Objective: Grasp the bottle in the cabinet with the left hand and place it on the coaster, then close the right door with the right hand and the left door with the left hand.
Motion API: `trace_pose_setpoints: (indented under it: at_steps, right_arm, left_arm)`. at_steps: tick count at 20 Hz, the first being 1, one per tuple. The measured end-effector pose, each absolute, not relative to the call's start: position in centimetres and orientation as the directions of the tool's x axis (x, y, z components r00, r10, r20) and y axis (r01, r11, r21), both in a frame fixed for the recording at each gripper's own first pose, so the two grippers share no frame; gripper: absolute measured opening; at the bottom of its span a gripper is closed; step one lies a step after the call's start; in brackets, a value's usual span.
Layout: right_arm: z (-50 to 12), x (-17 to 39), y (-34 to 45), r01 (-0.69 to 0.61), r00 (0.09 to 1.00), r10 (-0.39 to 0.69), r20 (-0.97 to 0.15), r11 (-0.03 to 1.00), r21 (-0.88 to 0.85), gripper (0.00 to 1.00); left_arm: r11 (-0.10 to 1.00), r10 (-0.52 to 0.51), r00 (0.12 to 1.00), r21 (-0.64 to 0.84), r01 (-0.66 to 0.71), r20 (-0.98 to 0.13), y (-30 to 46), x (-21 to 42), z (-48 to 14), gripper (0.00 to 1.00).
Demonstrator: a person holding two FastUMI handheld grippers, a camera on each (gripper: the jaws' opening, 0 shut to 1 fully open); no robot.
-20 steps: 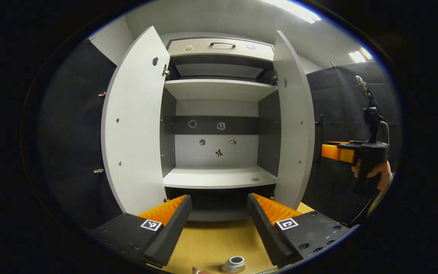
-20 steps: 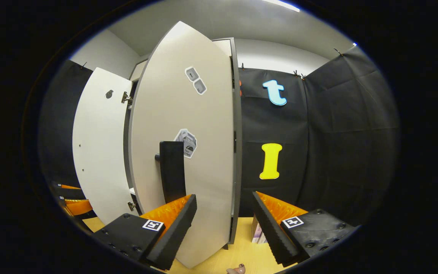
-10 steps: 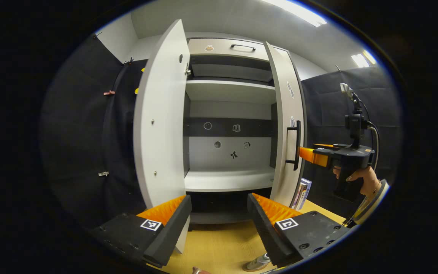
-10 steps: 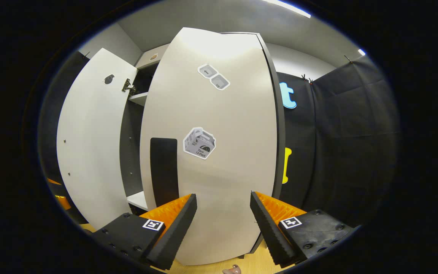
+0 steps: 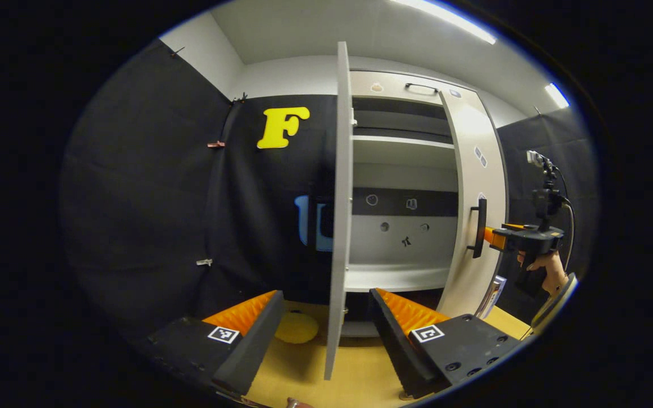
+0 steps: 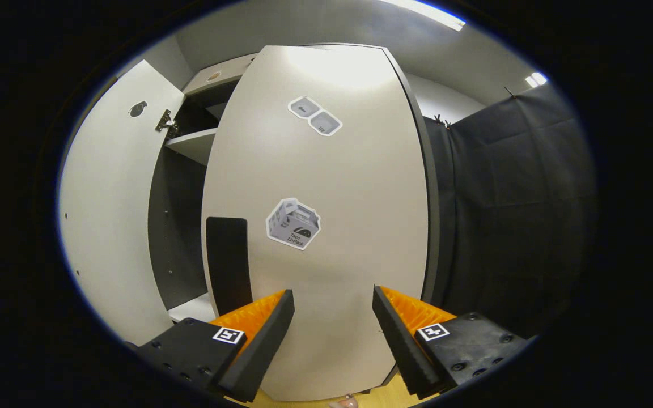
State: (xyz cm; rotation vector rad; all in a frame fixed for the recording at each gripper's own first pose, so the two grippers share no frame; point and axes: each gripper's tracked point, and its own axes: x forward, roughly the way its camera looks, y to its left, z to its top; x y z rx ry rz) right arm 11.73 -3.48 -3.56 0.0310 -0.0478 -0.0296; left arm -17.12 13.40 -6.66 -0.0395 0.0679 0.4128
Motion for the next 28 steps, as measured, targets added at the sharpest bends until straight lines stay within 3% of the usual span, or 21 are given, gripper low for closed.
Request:
trace_pose_setpoints:
  at_steps: [5, 12, 20, 28]
  right_arm:
    - [-3.8, 12.8, -3.0, 0.047, 0.998, -0.048, 0.038, 0.999, 0.027, 0.95]
    - [-4.1, 8.8, -4.0, 0.072, 0.997, -0.071, 0.018, 0.997, -0.026, 0.98]
    - [-4.5, 3.0, -5.1, 0.125, 0.992, -0.125, 0.003, 0.991, -0.057, 0.97]
    - [-4.9, 2.5, -3.1, 0.041, 0.999, -0.043, -0.014, 0.996, -0.074, 0.98]
  left_arm:
    - [0.880, 0.475, 0.878, 0.031, -0.474, -0.066, 18.9, -18.2, -6.1, 0.95]
    - [0.919, 0.391, 0.920, 0.055, -0.390, -0.018, 24.9, -10.3, -4.5, 0.95]
    - [0.937, 0.350, 0.937, -0.007, -0.350, -0.022, 25.4, -6.5, -5.5, 0.92]
    - [0.957, 0.289, 0.957, 0.008, -0.289, -0.038, 20.7, -5.8, -5.6, 0.93]
